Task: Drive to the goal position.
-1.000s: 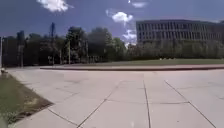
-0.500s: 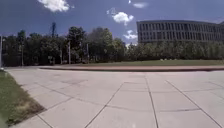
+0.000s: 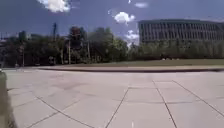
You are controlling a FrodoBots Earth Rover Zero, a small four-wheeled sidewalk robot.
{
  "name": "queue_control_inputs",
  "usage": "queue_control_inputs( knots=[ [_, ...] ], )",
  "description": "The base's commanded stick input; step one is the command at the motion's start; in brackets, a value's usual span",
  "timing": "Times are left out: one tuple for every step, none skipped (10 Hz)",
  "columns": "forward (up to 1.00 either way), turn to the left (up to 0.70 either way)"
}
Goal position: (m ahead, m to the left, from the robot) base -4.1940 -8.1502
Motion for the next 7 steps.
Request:
queue_control_inputs(
  knots=[
    [0.50, 0.00],
    [0.50, 0.00],
    [0.50, 0.00],
    [0.50, 0.00],
    [0.50, 0.00],
    [0.50, 0.00],
    [0.50, 0.00]
  ],
)
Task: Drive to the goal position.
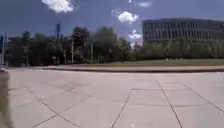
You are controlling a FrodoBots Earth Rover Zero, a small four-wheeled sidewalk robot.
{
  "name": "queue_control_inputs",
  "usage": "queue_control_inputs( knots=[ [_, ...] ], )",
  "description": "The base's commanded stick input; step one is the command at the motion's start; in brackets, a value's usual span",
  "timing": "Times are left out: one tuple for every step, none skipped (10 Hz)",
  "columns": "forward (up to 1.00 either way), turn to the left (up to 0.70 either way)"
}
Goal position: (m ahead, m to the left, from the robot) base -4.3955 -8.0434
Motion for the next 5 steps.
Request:
queue_control_inputs(
  knots=[
    [0.50, 0.00],
    [0.50, 0.00],
    [0.50, 0.00],
    [0.50, 0.00],
    [0.50, 0.00]
  ],
)
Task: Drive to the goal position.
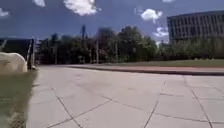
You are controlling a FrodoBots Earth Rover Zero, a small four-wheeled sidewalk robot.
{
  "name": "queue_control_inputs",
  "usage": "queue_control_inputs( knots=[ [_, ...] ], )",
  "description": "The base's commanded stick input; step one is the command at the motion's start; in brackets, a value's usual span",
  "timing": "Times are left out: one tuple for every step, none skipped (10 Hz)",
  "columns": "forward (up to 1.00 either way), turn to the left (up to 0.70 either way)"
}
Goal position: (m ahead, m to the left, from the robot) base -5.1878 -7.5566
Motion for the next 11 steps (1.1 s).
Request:
queue_control_inputs(
  knots=[
    [0.50, 0.26],
    [0.50, 0.50],
    [0.50, 0.50],
    [0.50, 0.50],
    [0.50, 0.50],
    [0.50, 0.50],
    [0.50, 0.50],
    [0.50, 0.50],
    [0.50, 0.24],
    [0.50, 0.00],
    [0.50, 0.00]
  ],
)
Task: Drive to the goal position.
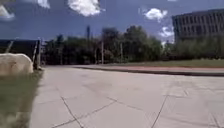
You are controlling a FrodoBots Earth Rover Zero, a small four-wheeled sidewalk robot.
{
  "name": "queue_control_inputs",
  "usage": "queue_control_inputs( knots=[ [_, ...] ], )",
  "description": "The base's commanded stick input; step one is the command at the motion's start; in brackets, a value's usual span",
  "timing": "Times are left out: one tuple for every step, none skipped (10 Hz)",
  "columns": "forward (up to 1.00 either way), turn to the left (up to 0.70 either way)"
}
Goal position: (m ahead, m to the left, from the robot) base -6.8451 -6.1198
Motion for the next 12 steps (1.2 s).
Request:
queue_control_inputs(
  knots=[
    [0.50, 0.00],
    [0.50, 0.00],
    [0.50, 0.00],
    [0.50, 0.00],
    [0.50, 0.19],
    [0.50, 0.45],
    [0.50, 0.50],
    [0.50, 0.50],
    [0.50, 0.50],
    [0.50, 0.50],
    [0.50, 0.50],
    [0.50, 0.50]
  ],
)
